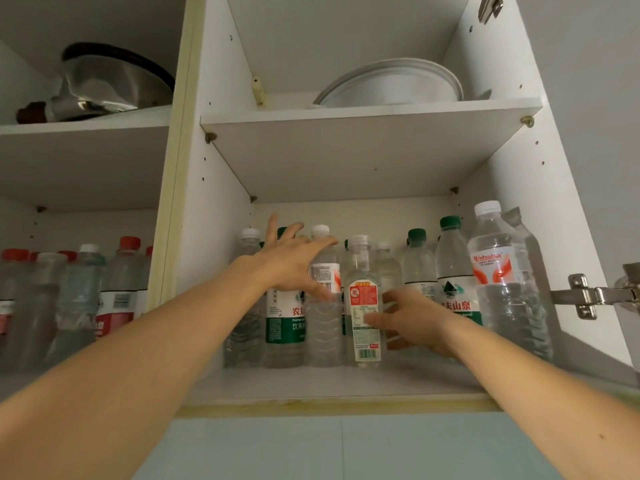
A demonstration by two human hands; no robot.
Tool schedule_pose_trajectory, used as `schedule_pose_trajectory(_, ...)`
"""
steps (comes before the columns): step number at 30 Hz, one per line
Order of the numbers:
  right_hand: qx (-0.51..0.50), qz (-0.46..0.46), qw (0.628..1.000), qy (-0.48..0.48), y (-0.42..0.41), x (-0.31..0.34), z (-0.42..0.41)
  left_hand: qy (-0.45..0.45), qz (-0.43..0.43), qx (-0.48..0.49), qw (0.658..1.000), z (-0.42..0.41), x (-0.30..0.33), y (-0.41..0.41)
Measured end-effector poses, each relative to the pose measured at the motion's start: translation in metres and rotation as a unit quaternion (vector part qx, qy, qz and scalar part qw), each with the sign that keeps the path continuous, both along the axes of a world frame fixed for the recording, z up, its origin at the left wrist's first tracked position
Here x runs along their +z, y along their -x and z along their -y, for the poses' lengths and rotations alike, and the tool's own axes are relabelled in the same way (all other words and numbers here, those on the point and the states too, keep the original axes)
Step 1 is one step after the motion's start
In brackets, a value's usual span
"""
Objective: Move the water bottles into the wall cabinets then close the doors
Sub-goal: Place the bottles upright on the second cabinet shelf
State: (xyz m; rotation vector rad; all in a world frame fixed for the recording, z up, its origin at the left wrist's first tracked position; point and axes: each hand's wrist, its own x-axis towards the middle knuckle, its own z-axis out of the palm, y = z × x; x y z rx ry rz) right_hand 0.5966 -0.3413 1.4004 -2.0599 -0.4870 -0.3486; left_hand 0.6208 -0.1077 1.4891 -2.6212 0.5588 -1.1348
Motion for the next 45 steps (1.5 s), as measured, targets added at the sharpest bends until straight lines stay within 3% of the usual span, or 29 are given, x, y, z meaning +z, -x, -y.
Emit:
schedule_pose_trajectory(7, 0.010, -0.041, 0.999, -0.014, -0.003, 0.007, -0.004, -0.014, 0.009, 0.009, 1.000, -0.002, -0.001, -0.007)
schedule_pose_trajectory(17, -0.009, -0.025, 1.000, -0.017, -0.015, 0.001, -0.008, -0.008, 0.019, 0.003, 1.000, -0.005, -0.006, -0.014)
schedule_pose_trajectory(23, -0.024, -0.010, 1.000, -0.009, -0.010, 0.000, -0.010, 0.046, 0.044, -0.038, 0.997, -0.003, -0.017, -0.014)
schedule_pose_trajectory(27, -0.084, 0.037, 0.995, 0.029, 0.006, -0.002, -0.012, 0.104, 0.111, -0.060, 0.987, 0.006, -0.032, -0.005)
schedule_pose_trajectory(31, -0.224, 0.238, 0.943, 0.066, 0.034, -0.001, -0.004, 0.173, 0.176, -0.106, 0.963, 0.028, -0.034, 0.011)
schedule_pose_trajectory(36, -0.313, 0.446, 0.836, 0.067, 0.075, -0.011, 0.035, 0.188, 0.135, -0.250, 0.940, 0.078, -0.030, 0.035)
schedule_pose_trajectory(38, -0.349, 0.457, 0.815, 0.076, 0.086, -0.023, 0.053, 0.189, 0.110, -0.287, 0.933, 0.099, -0.031, 0.040)
schedule_pose_trajectory(42, -0.404, 0.358, 0.834, 0.114, 0.087, -0.049, 0.075, 0.227, 0.021, -0.324, 0.918, 0.137, -0.028, 0.041)
schedule_pose_trajectory(45, -0.430, 0.341, 0.830, 0.102, 0.080, -0.057, 0.077, 0.285, -0.048, -0.323, 0.901, 0.160, -0.022, 0.027)
